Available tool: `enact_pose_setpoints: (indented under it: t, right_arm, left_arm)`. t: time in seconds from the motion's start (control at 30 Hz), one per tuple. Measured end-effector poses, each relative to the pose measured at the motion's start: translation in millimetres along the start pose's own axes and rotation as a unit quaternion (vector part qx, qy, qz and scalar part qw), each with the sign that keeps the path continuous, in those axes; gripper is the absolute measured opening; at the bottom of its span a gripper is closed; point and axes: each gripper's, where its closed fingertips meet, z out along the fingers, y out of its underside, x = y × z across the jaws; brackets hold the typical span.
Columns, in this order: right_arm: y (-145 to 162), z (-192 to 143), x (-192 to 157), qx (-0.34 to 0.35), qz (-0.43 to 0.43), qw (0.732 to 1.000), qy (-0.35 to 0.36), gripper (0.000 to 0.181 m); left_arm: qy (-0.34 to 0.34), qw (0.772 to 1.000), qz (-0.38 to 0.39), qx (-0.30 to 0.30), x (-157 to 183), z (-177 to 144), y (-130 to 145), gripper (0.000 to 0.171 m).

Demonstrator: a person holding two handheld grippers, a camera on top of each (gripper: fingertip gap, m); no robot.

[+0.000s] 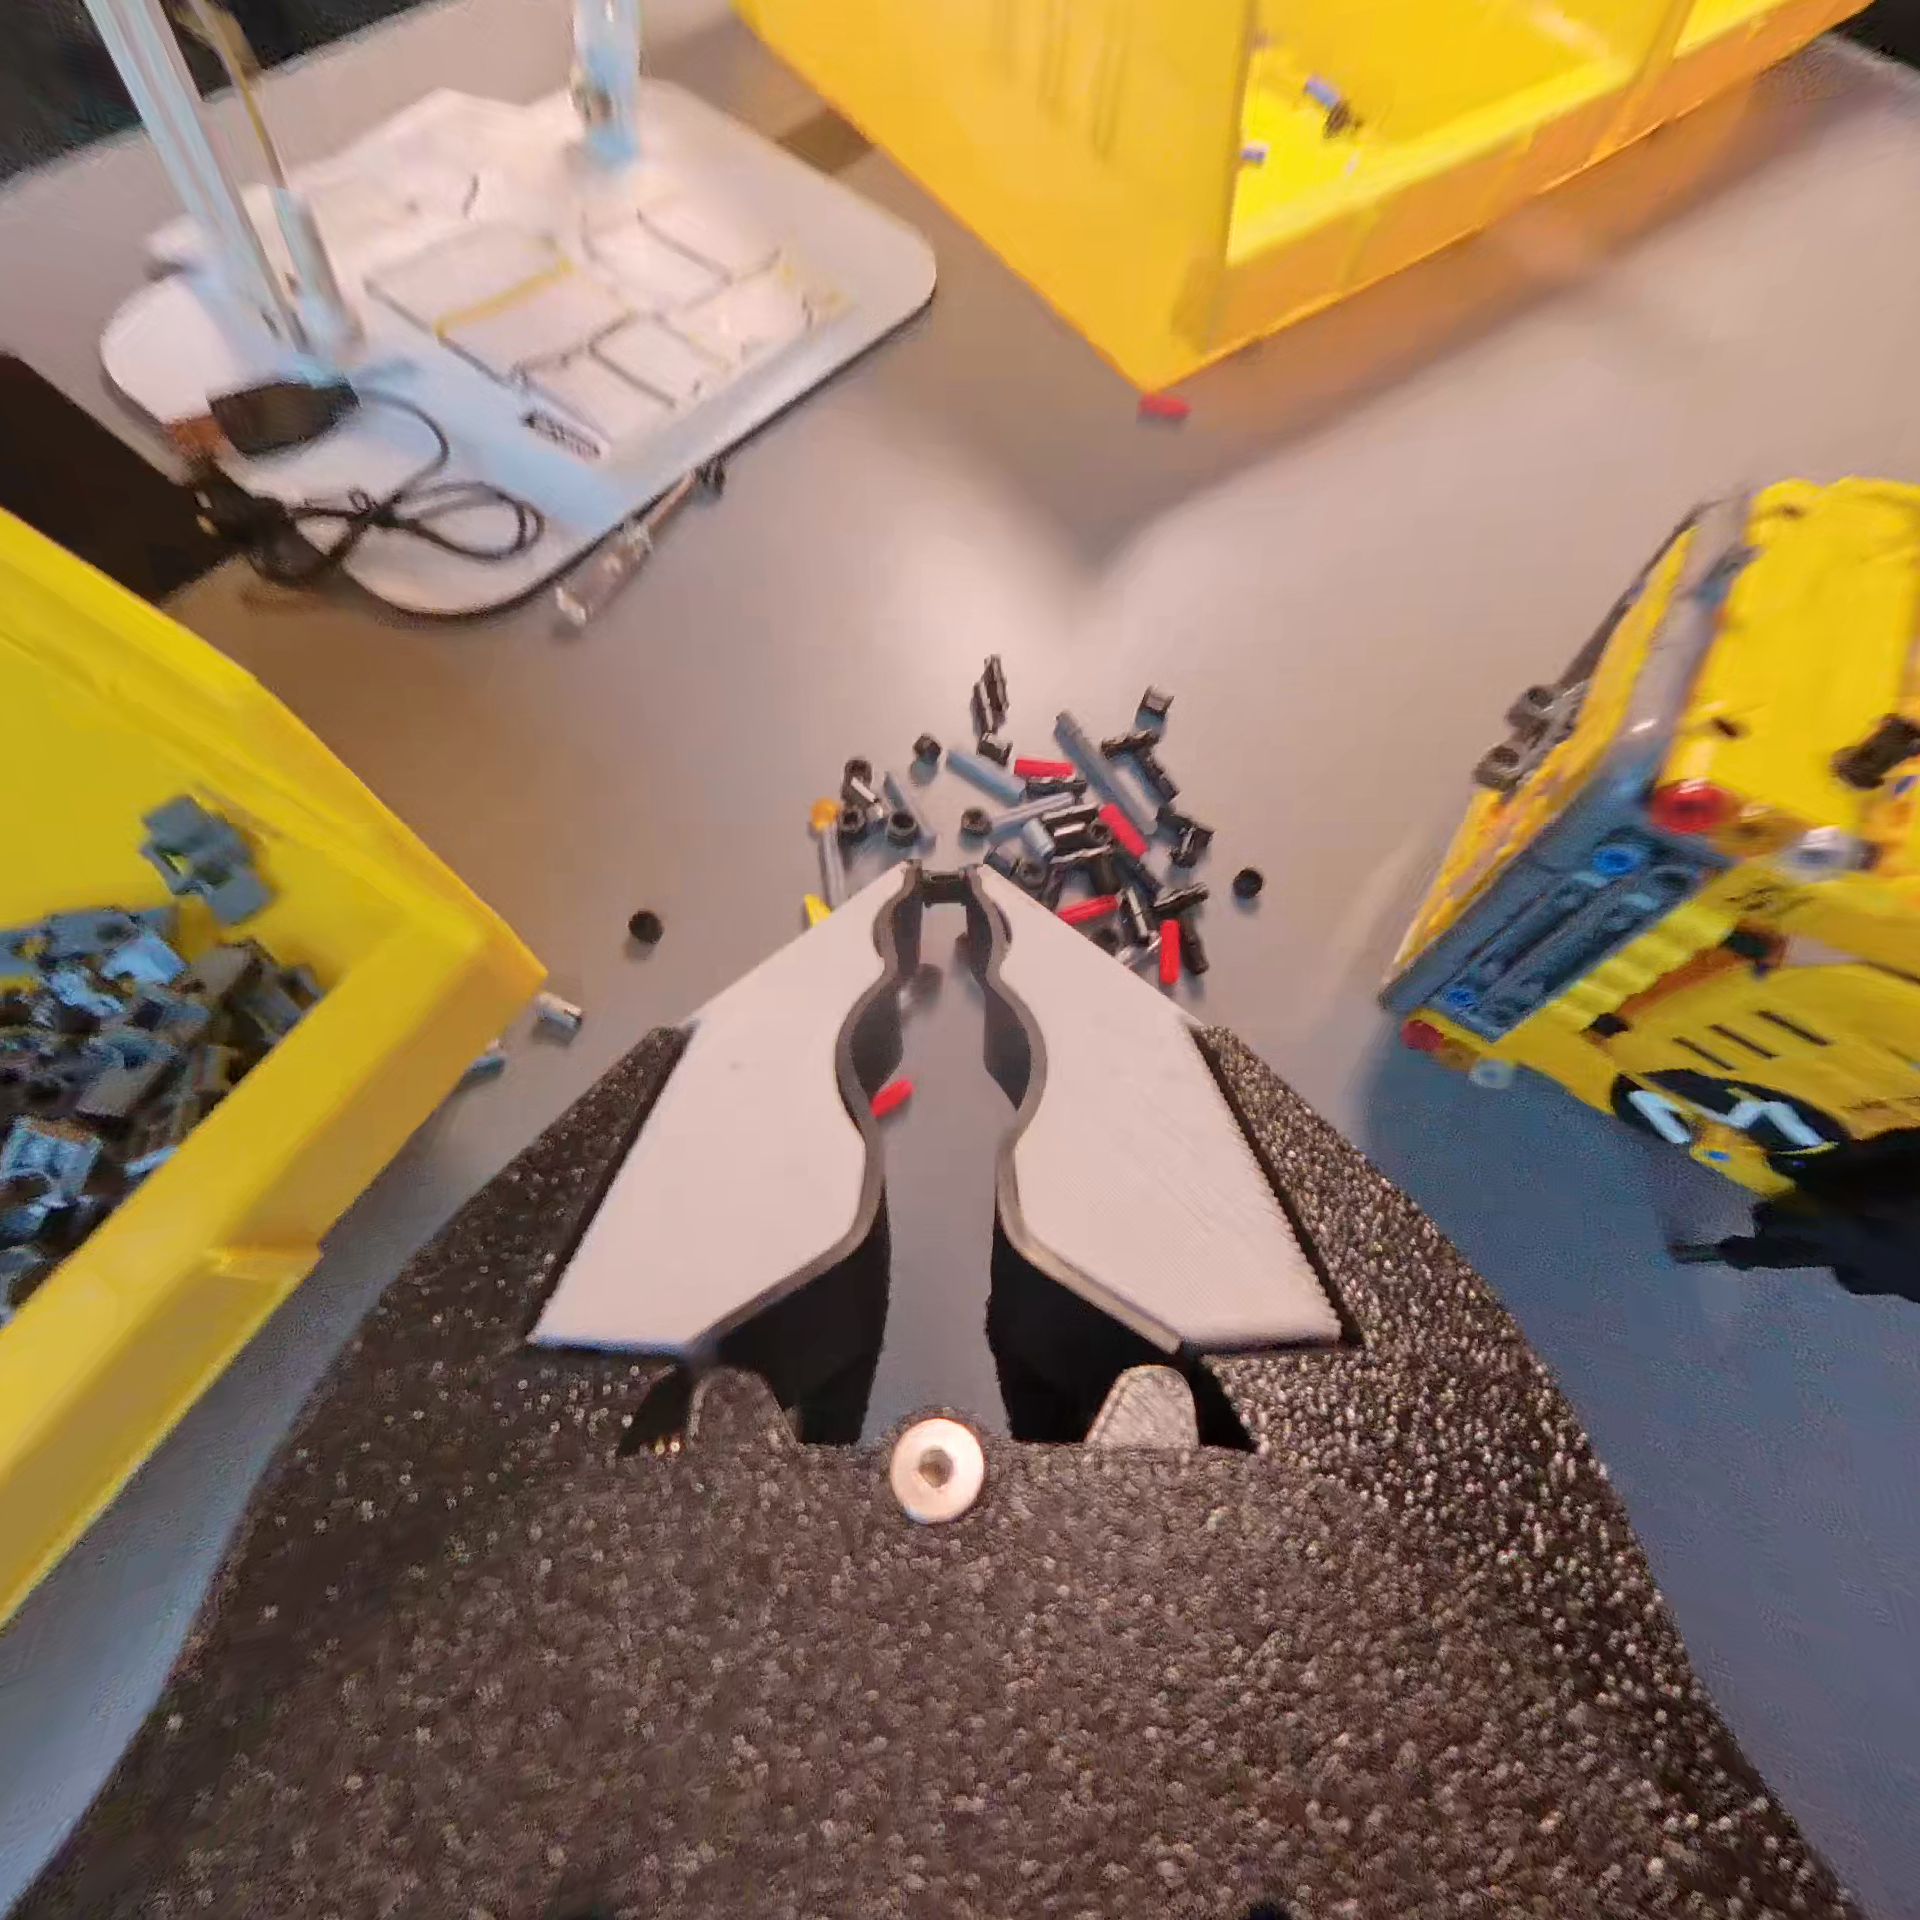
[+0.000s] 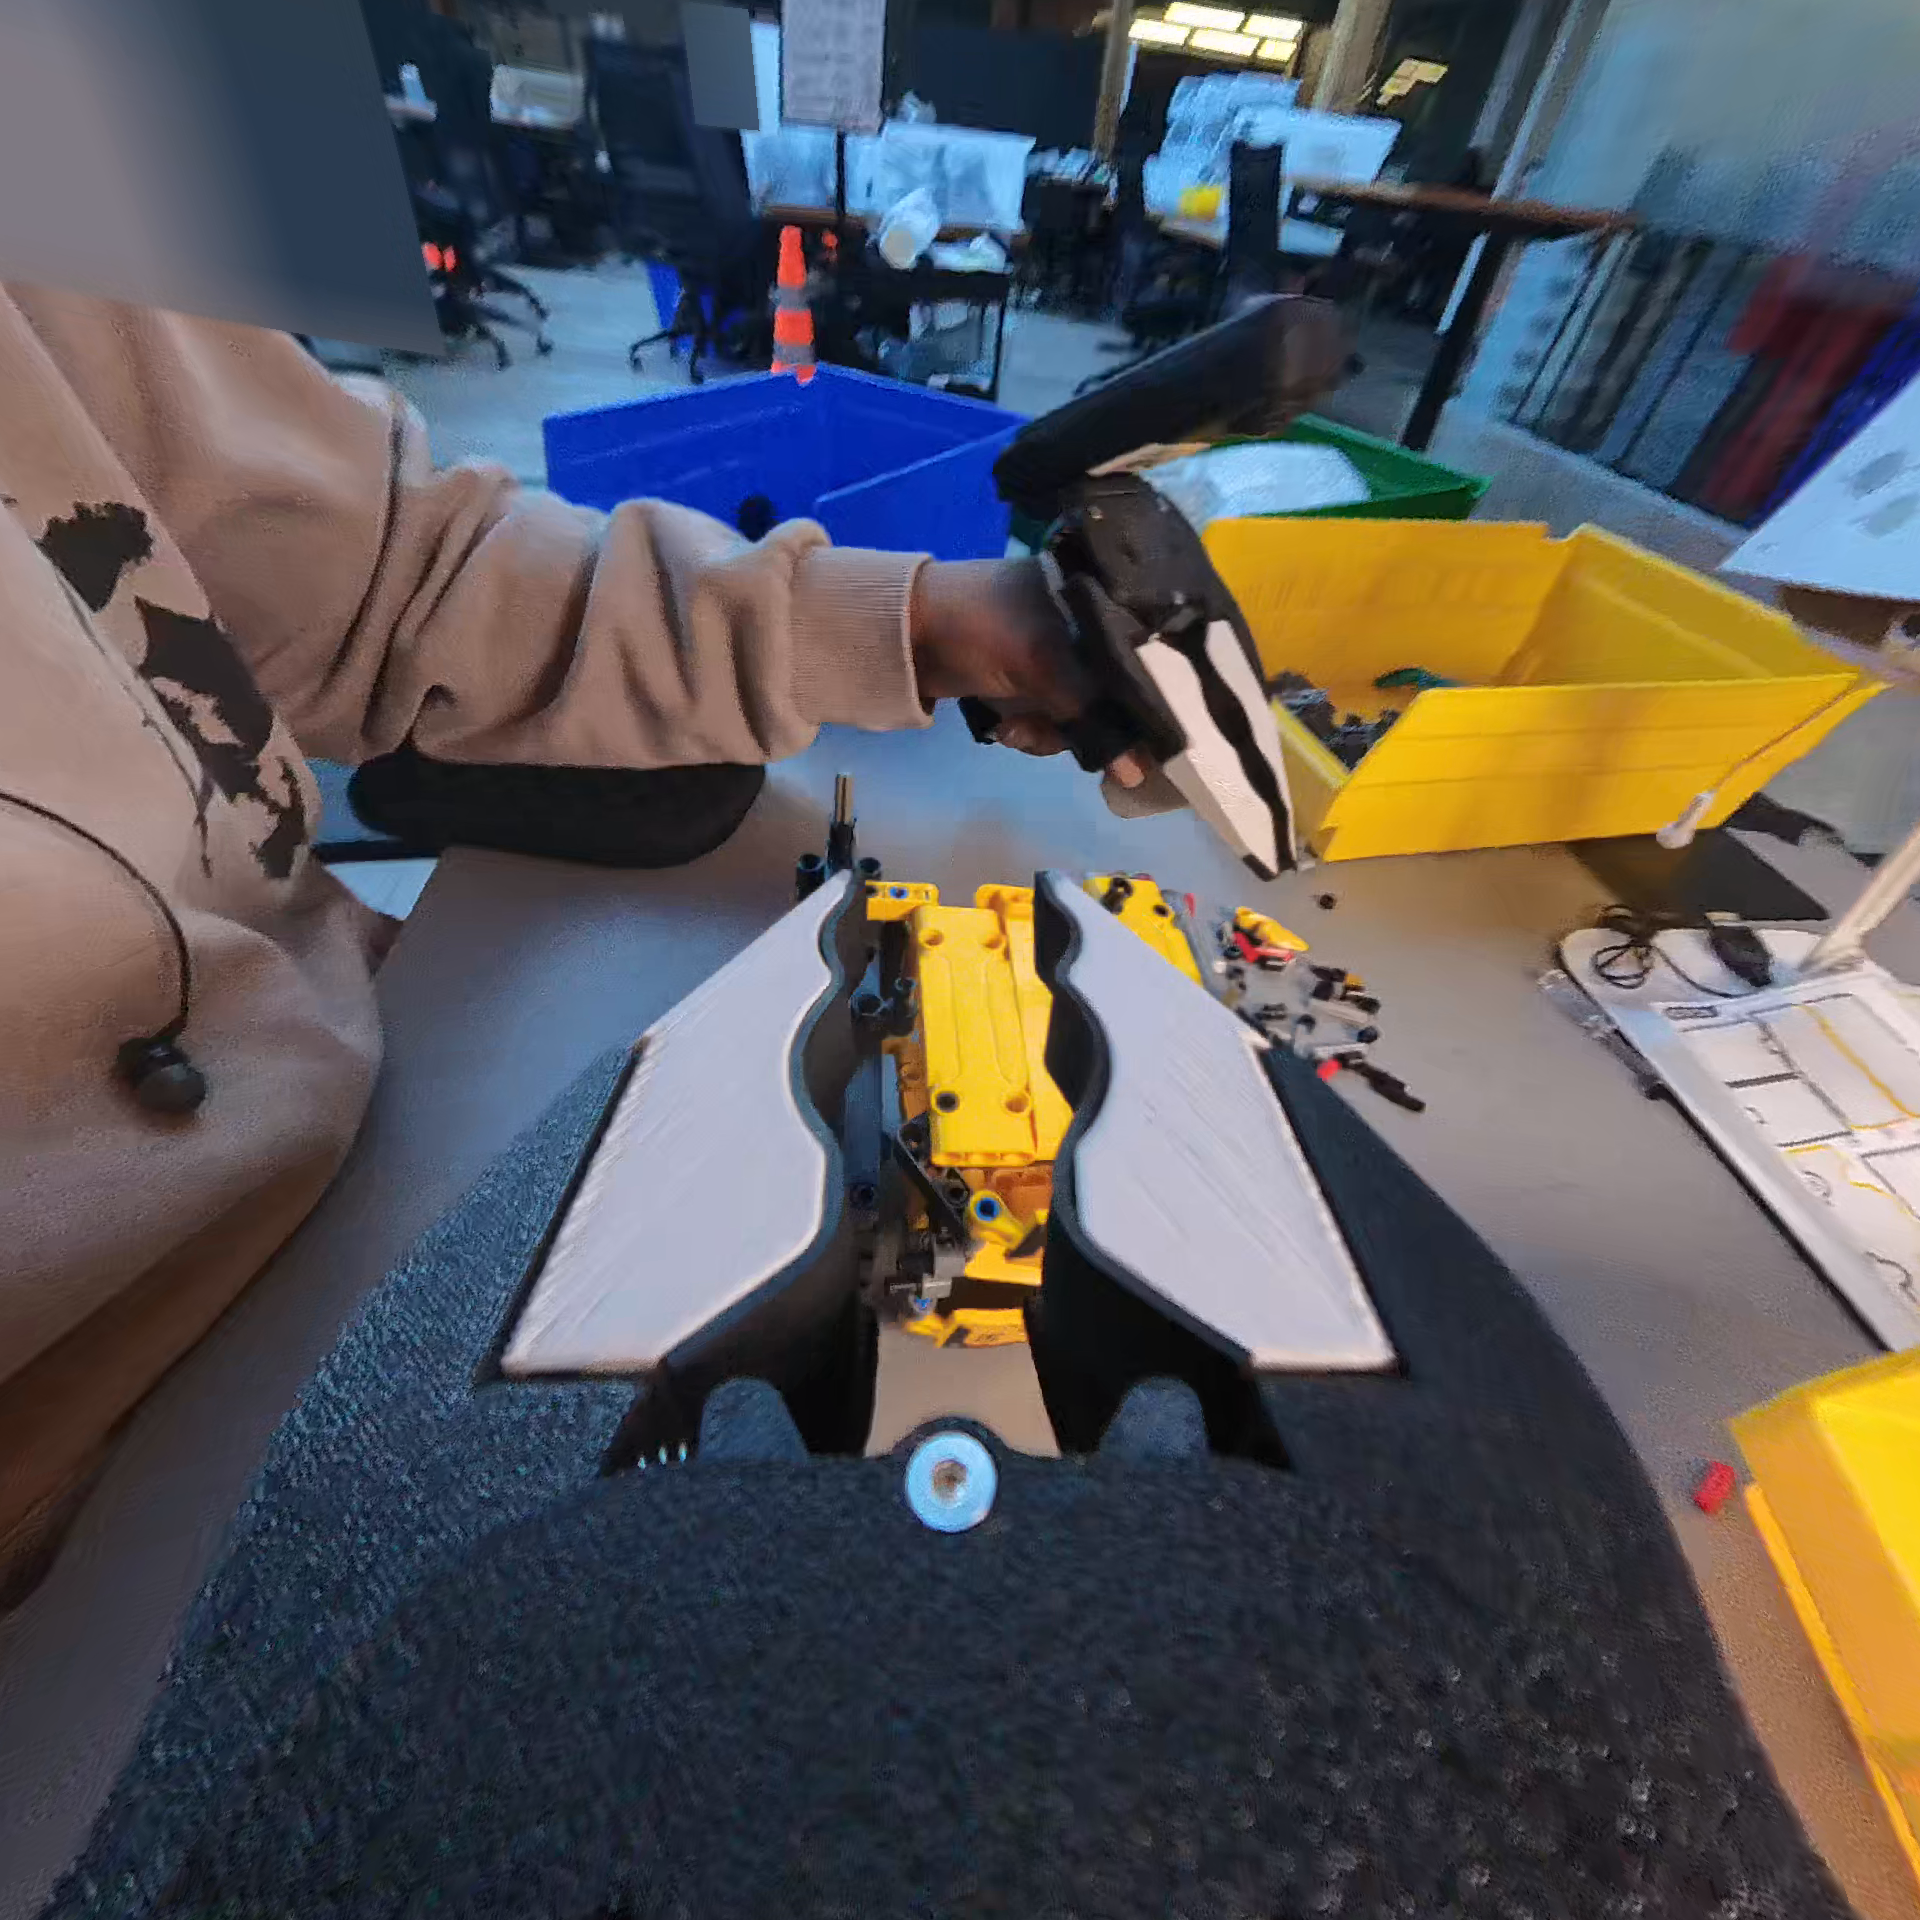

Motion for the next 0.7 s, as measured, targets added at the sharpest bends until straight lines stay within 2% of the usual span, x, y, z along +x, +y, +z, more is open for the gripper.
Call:
enact_pose_setpoints:
  t: [0.07,0.2,0.33,0.43,0.5,0.6,0.7]
  right_arm:
    - [2.1,7.3,-4.9,-0.041,-0.009,0.999,-0.025,0.03]
    - [-5.7,25.9,-10.4,-0.095,-0.047,0.993,-0.051,0.029]
    - [-0.1,47.3,-21.3,-0.163,-0.093,0.979,-0.074,0.027]
    - [10.7,58.5,-25.4,-0.199,-0.087,0.972,-0.092,0.021]
    - [17.8,61.8,-27.1,-0.217,-0.075,0.967,-0.107,0.018]
    - [19.5,63.2,-30.0,-0.219,-0.071,0.965,-0.122,0.007]
    - [18.9,62.4,-29.3,-0.222,-0.067,0.965,-0.126,0.006]
  left_arm:
    - [-0.011,1.0,0.004,-0.026,-8.1,10.6,14.1,0.008]
    - [-0.028,0.998,0.025,-0.046,-12.0,18.8,24.3,0.013]
    - [-0.008,0.999,0.043,-0.004,4.4,-0.6,6.6,0.026]
    - [0.086,0.992,0.069,0.06,46.4,-30.3,-16.4,0.025]
    - [0.165,0.976,0.097,0.099,82.5,-51.4,-21.6,0.025]
    - [0.273,0.944,0.13,0.133,134.4,-76.9,-15.4,0.024]
    - [0.315,0.928,0.149,0.132,165.0,-81.8,-7.5,0.024]
